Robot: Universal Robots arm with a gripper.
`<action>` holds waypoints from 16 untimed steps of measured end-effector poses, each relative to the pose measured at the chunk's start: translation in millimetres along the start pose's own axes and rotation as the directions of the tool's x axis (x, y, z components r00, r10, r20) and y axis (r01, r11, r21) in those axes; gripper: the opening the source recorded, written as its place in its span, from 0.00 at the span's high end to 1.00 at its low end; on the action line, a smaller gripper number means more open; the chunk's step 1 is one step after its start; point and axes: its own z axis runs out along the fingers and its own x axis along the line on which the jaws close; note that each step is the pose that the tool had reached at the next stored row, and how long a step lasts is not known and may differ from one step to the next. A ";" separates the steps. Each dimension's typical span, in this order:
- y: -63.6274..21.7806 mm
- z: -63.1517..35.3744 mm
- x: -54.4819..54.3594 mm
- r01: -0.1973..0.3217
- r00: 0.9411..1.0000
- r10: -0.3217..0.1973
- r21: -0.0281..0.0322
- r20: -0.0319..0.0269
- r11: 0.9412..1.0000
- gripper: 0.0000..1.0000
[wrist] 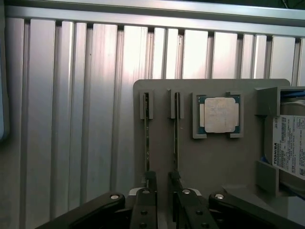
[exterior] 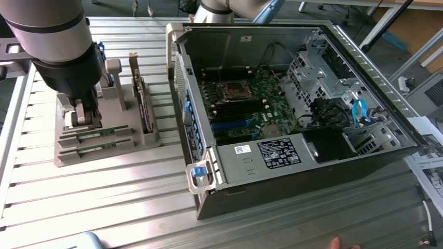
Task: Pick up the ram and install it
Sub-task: 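Pick up the ram and move it above insertion slot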
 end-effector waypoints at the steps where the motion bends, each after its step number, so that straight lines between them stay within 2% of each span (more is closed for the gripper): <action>1: 0.0 0.0 1.1 0.000 1.000 0.000 0.000 0.000 1.000 0.76; 6: 0.4 -0.2 6.9 0.000 1.000 0.000 0.000 0.000 1.000 0.76; 16: 0.4 2.1 7.1 0.000 1.000 0.000 0.000 0.000 1.000 0.76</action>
